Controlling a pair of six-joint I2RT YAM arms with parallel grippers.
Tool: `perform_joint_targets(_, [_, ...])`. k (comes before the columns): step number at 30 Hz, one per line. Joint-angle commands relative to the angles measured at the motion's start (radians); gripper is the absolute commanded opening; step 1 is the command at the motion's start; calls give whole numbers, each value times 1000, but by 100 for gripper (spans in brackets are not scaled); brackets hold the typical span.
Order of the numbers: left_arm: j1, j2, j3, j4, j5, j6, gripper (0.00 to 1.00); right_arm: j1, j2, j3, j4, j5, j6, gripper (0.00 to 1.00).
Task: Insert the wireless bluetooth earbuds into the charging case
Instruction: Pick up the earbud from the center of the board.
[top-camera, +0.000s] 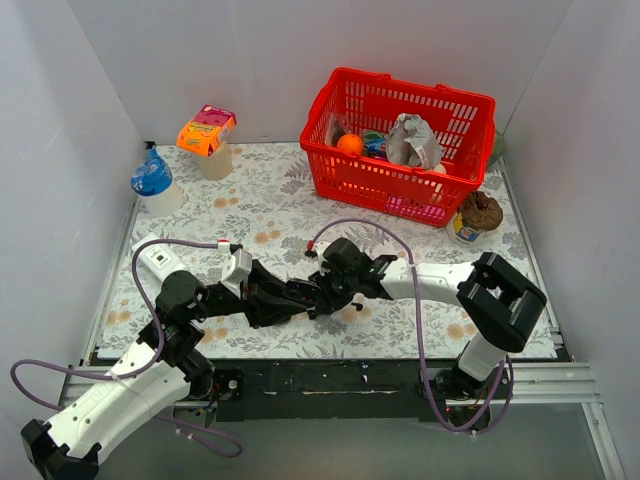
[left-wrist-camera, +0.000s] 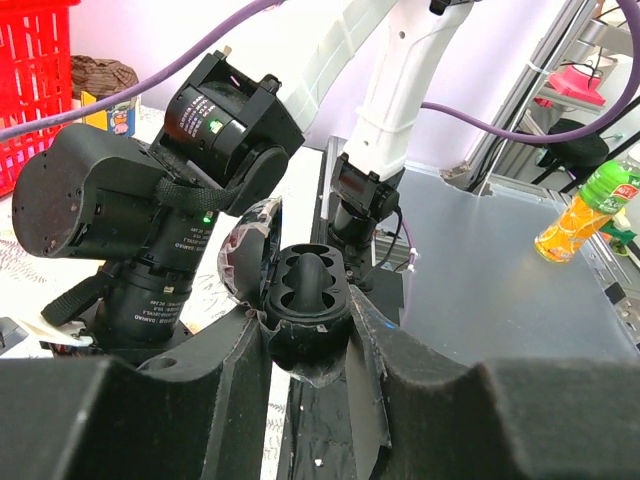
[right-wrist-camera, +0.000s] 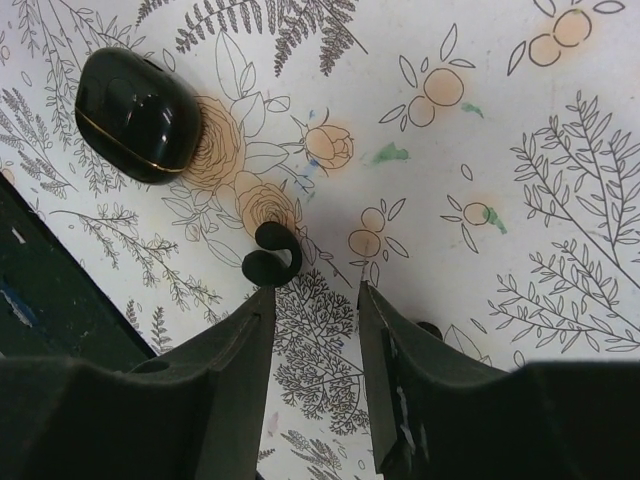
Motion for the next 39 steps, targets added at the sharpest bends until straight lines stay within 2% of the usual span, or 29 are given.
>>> perform_joint_targets(1, [-3, -15, 13, -21, -21, 21, 0, 11, 23, 56, 37, 26, 38, 47])
perform_joint_targets(19, [-3, -24, 16, -43, -27, 34, 0, 40, 92, 79, 11, 69, 47, 48])
perform_joint_targets(34, [-3, -29, 12, -52, -28, 34, 0, 58, 120, 79, 20, 34, 50, 34])
perform_joint_targets(39, [-3, -27, 12, -52, -27, 34, 0, 66, 132, 82, 16, 22, 55, 33])
